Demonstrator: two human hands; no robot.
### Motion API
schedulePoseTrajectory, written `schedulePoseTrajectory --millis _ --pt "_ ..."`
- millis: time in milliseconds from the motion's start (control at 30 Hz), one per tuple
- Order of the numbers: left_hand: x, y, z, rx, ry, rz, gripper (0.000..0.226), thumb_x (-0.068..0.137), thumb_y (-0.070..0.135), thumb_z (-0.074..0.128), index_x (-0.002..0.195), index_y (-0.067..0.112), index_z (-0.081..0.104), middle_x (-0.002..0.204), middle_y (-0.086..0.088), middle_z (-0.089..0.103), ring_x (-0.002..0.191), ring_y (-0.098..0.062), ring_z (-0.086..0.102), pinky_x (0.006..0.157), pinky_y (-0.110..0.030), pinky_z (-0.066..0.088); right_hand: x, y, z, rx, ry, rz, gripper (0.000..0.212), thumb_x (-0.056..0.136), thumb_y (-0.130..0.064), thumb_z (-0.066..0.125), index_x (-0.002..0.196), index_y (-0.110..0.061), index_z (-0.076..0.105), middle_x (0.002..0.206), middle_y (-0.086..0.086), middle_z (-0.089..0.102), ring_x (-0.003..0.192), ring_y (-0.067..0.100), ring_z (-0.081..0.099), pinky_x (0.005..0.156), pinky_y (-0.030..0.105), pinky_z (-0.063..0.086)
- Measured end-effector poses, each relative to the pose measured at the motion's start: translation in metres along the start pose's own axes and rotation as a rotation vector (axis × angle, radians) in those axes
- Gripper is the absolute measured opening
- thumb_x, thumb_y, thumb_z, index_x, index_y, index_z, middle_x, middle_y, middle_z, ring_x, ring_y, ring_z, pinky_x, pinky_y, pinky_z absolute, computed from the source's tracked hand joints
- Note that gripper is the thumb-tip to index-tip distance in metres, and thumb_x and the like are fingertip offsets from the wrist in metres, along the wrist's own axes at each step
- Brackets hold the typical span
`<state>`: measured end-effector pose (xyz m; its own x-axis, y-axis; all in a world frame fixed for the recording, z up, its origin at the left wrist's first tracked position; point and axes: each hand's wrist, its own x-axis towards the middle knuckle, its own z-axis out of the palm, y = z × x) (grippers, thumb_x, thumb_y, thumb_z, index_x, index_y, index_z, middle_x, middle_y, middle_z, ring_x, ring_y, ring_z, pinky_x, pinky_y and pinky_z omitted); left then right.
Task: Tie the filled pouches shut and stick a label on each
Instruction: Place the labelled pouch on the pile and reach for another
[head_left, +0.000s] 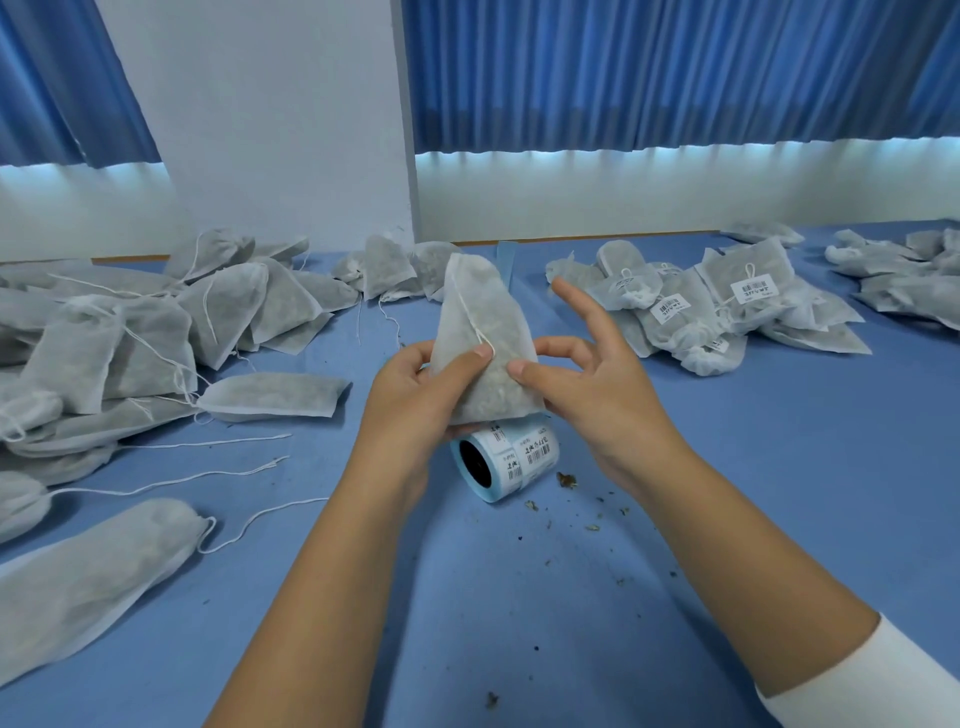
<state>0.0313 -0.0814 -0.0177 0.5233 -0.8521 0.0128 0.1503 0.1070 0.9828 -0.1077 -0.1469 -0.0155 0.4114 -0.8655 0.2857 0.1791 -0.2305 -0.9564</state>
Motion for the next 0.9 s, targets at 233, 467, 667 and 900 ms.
schedulePoseTrajectory --millis 233,467,667,900 --pt "0.0 -0.002 -0.003 0.162 0.063 0.082 0.021 0.082 0.025 0.079 0.099 0.019 0.068 0.098 -0.005 0.074 0.09 -0.022 0.073 0.076 -0.041 0.062 0.003 -0.003 -0.003 -0.133 0.153 -0.1 0.015 0.087 -0.02 0.071 0.101 -0.026 0.068 0.101 -0.004 0.061 0.075 -0.003 0.06 0.07 0.026 0.058" --pt "0.001 0.0 -0.007 0.287 0.058 0.105 0.024 0.073 0.031 0.083 0.093 0.023 0.071 0.092 0.0 0.075 0.088 -0.021 0.073 0.079 -0.044 0.062 0.003 -0.017 -0.016 -0.299 -0.073 -0.162 0.02 0.098 -0.02 0.056 0.082 -0.029 0.065 0.119 -0.014 0.057 0.102 -0.009 0.054 0.088 0.014 0.042" --pt "-0.003 0.004 -0.006 0.347 -0.007 0.108 0.037 0.06 0.038 0.08 0.094 0.024 0.072 0.089 0.003 0.076 0.085 -0.019 0.073 0.081 -0.051 0.06 0.003 -0.016 -0.015 -0.377 -0.14 -0.129 0.019 0.097 -0.016 0.056 0.083 -0.024 0.064 0.127 -0.005 0.051 0.095 -0.022 0.049 0.076 -0.001 0.037" --pt "-0.01 0.007 -0.002 0.379 -0.082 0.146 0.039 0.059 0.039 0.082 0.095 0.025 0.073 0.089 0.005 0.076 0.087 -0.017 0.073 0.084 -0.052 0.058 0.006 -0.008 -0.014 -0.462 -0.027 -0.129 0.012 0.091 -0.021 0.066 0.081 -0.029 0.066 0.117 -0.01 0.052 0.119 0.002 0.048 0.076 0.003 0.04"
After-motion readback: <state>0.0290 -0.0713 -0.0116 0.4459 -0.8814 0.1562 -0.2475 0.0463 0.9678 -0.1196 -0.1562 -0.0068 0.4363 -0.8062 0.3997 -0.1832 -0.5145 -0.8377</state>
